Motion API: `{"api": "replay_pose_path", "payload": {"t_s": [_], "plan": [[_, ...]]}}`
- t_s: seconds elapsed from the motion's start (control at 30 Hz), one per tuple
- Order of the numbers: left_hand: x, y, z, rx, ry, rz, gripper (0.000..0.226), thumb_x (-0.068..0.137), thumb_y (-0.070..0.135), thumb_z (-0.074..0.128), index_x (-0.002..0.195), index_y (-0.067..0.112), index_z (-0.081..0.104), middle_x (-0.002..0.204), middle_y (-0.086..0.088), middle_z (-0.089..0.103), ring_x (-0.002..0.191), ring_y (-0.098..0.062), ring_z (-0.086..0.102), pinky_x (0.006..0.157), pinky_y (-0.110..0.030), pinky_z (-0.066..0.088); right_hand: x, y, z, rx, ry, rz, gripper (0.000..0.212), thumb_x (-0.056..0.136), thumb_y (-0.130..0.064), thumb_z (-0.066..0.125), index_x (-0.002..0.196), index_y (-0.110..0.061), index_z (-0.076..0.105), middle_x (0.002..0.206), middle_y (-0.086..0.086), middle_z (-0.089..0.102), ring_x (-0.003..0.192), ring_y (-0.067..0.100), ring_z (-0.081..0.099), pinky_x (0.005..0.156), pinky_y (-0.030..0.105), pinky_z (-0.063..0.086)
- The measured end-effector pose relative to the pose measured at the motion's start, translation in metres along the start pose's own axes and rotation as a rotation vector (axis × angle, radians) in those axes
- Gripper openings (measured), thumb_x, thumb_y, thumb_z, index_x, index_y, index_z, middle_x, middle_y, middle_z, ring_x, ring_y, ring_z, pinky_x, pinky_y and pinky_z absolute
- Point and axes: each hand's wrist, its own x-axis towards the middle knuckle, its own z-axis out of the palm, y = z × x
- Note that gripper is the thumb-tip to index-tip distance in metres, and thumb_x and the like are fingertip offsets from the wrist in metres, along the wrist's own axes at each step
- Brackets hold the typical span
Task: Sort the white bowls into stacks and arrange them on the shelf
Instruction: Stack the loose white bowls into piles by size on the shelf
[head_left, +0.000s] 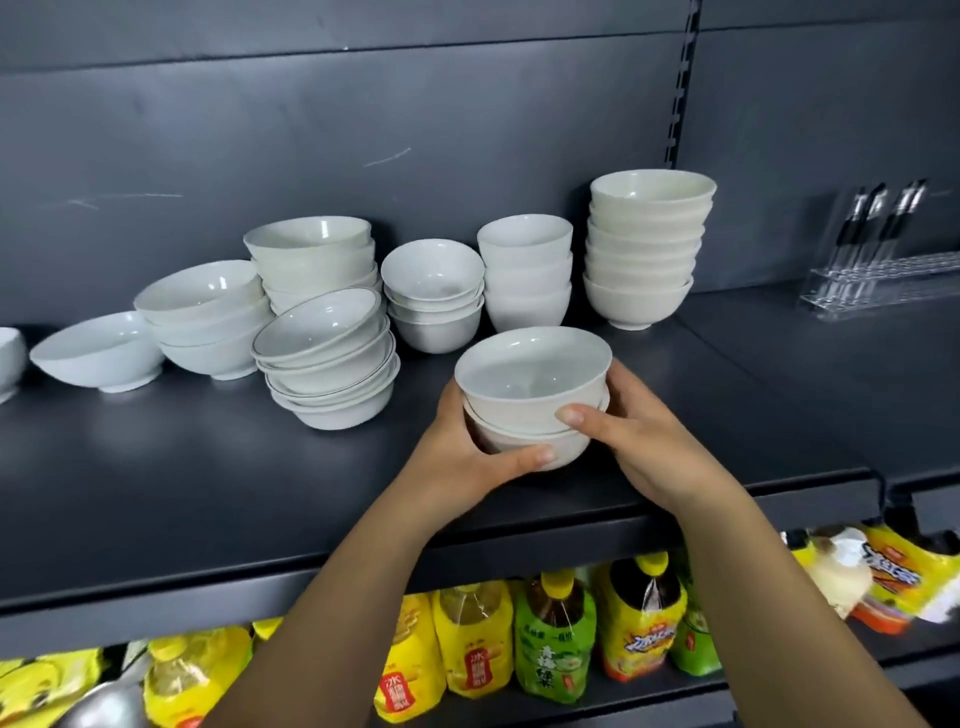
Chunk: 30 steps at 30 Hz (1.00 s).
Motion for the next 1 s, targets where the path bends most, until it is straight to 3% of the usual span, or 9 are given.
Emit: {"api": "replay_pose_path", "payload": {"t_s": [0.1, 0.2, 0.33, 0.4, 0.47, 0.53, 0.73, 0.83, 1.0], "plan": [[0.004, 0.001, 0.001, 0.054, -0.028, 0.000, 0.083, 0.061, 0.032, 0.080, 0.125, 0.037, 0.029, 0.112, 0.030, 0.045, 0.105, 0.014, 0.045, 0.081, 0.002, 0.038, 0.002, 0.001, -0.007, 0.038, -0.052, 0.017, 0.074, 0.047, -0.030, 0.077, 0.115, -0.034, 0.049, 0.107, -0.015, 0.067, 0.105, 0.001, 0.060, 0.080, 0.015, 0.049], [0.013, 0.004, 0.004, 0.113, -0.075, -0.008, 0.087, 0.067, 0.028, 0.079, 0.134, 0.033, 0.024, 0.113, 0.031, 0.042, 0.110, 0.006, 0.046, 0.093, -0.010, 0.038, 0.006, 0.000, -0.015, -0.014, -0.020, -0.001, 0.078, 0.045, -0.031, 0.079, 0.117, -0.032, 0.050, 0.112, -0.010, 0.065, 0.107, 0.004, 0.059, 0.083, 0.018, 0.050], [0.028, 0.015, -0.011, 0.288, -0.244, -0.021, 0.090, 0.069, 0.034, 0.078, 0.141, 0.024, 0.026, 0.136, 0.017, 0.040, 0.126, 0.000, 0.037, 0.102, -0.010, 0.032, 0.010, 0.000, -0.027, -0.093, 0.087, -0.025, 0.078, 0.049, -0.030, 0.084, 0.119, -0.031, 0.050, 0.117, -0.010, 0.062, 0.110, 0.005, 0.057, 0.092, 0.024, 0.047], [0.039, 0.028, -0.025, 0.360, -0.090, -0.012, 0.085, 0.071, 0.033, 0.077, 0.141, 0.015, 0.033, 0.142, 0.004, 0.042, 0.128, -0.008, 0.041, 0.106, -0.021, 0.033, 0.013, 0.002, -0.032, -0.093, 0.173, -0.044, 0.072, 0.060, -0.020, 0.084, 0.122, -0.029, 0.048, 0.117, -0.011, 0.060, 0.110, 0.004, 0.055, 0.096, 0.026, 0.045], [0.057, 0.046, -0.037, 0.409, 0.151, 0.048, 0.059, 0.079, 0.024, 0.070, 0.132, 0.010, 0.047, 0.133, -0.003, 0.053, 0.120, -0.014, 0.050, 0.099, -0.021, 0.035, 0.018, 0.004, -0.037, -0.100, 0.242, -0.062, 0.069, 0.066, -0.018, 0.080, 0.126, -0.025, 0.046, 0.119, -0.010, 0.060, 0.111, 0.005, 0.055, 0.095, 0.026, 0.045], [0.081, 0.062, -0.046, 0.600, 0.263, 0.096, 0.045, 0.084, 0.023, 0.065, 0.125, 0.009, 0.054, 0.129, -0.005, 0.057, 0.118, -0.017, 0.052, 0.096, -0.022, 0.035, 0.023, 0.005, -0.041, -0.111, 0.262, -0.053, 0.074, 0.064, -0.025, 0.082, 0.128, -0.023, 0.046, 0.121, -0.008, 0.060, 0.112, 0.007, 0.056, 0.096, 0.028, 0.045], [0.144, 0.062, -0.053, 1.144, -0.019, -0.093, 0.057, 0.087, 0.042, 0.056, 0.131, 0.007, 0.048, 0.139, -0.010, 0.048, 0.127, -0.027, 0.043, 0.101, -0.031, 0.032, 0.028, 0.006, -0.050, -0.085, 0.239, -0.037, 0.069, 0.066, -0.025, 0.079, 0.127, -0.024, 0.047, 0.119, -0.009, 0.061, 0.111, 0.005, 0.056, 0.095, 0.027, 0.045], [0.153, 0.057, -0.052, 1.193, -0.090, -0.129, 0.050, 0.091, 0.038, 0.052, 0.118, -0.003, 0.056, 0.126, -0.020, 0.056, 0.117, -0.033, 0.049, 0.091, -0.032, 0.037, 0.029, 0.009, -0.051, -0.107, 0.249, -0.043, 0.071, 0.066, -0.026, 0.080, 0.128, -0.025, 0.046, 0.120, -0.010, 0.060, 0.113, 0.006, 0.055, 0.096, 0.027, 0.044], [0.162, 0.065, -0.066, 1.222, -0.115, -0.112, 0.027, 0.091, 0.033, 0.053, 0.104, 0.013, 0.066, 0.101, -0.007, 0.060, 0.100, -0.025, 0.053, 0.069, -0.026, 0.033, 0.031, 0.012, -0.053, -0.090, 0.259, -0.032, 0.070, 0.065, -0.026, 0.081, 0.126, -0.028, 0.046, 0.118, -0.013, 0.060, 0.112, 0.005, 0.054, 0.098, 0.028, 0.043]]}}
